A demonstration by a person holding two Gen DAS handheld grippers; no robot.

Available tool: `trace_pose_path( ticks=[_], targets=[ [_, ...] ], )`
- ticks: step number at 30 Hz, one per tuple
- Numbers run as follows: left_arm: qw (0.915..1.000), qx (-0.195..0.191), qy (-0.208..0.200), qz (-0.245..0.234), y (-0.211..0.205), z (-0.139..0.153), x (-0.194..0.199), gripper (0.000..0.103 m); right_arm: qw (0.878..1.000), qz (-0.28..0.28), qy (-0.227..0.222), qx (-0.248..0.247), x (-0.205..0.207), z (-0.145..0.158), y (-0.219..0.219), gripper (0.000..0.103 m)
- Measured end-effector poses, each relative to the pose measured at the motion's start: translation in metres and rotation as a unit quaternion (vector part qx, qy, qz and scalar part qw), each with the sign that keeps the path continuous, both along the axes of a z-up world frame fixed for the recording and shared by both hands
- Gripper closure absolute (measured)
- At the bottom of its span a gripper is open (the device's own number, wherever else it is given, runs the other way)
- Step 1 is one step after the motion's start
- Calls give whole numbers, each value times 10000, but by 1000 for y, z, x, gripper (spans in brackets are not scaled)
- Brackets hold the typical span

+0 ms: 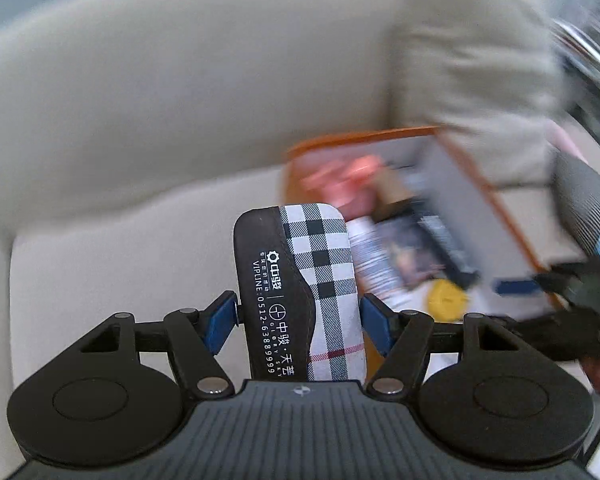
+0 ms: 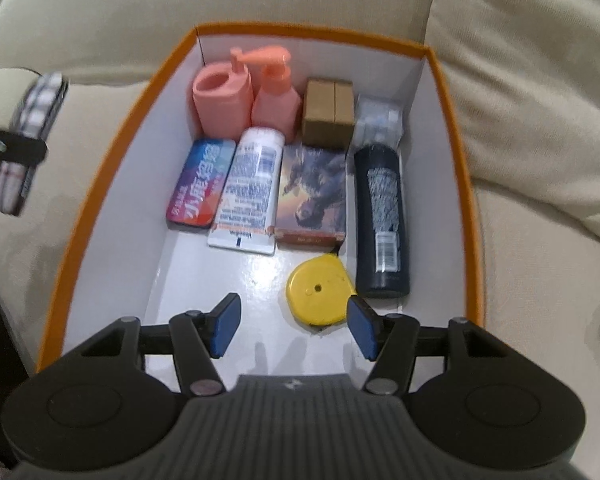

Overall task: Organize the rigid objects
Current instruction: 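Lift the plaid case and carry it over the orange box with left tool, then lower the plaid case into the box and open the left tool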

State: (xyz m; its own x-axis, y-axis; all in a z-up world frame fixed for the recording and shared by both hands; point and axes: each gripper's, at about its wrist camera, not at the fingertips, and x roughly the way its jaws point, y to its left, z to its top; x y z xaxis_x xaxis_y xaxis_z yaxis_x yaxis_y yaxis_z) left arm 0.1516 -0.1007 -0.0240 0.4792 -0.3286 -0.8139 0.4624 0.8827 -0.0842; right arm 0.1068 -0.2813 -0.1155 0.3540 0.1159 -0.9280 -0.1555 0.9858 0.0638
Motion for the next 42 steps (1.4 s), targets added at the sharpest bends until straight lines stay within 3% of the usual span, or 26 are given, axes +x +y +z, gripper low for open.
trace_pose_path(
  ticks=[3,6,12,14,17,25,27,31,37,42],
  targets=[
    [9939,231,-380,-1014,-40,24,-15,26,9999,-23,-166,14,-1,11,-8,43],
    [9754,597,-678,-2013,-85,32,-29,26,9995,-67,-318,15,-4,21,-15,43],
    [9134,1617,-631,-3681,-155,-19,-39,26,9989,78,-460,-30,-12,30,-26,43],
    [8874,1967,-540,-4135,-159,-40,-37,26,9987,156,-481,-46,-15,30,-29,43],
    [8582,2328,-331,-4562,-166,-65,-32,26,9984,210,-519,-34,-17,29,-36,43],
    [8150,2759,294,-5086,-176,-110,-18,26,9987,232,-452,94,-8,14,-41,43],
    [8074,2820,522,-5156,-179,-121,-14,26,9985,264,-464,126,-7,14,-39,43],
    [8016,2940,767,-5150,-179,-135,-9,25,9983,310,-465,133,-5,14,-37,43],
    [8035,2978,834,-5087,-176,-147,-3,25,9983,405,-413,77,-4,11,-31,43],
    [8098,3016,770,-4973,-176,-154,0,26,9988,366,-326,43,-4,7,-29,43]
  ],
)
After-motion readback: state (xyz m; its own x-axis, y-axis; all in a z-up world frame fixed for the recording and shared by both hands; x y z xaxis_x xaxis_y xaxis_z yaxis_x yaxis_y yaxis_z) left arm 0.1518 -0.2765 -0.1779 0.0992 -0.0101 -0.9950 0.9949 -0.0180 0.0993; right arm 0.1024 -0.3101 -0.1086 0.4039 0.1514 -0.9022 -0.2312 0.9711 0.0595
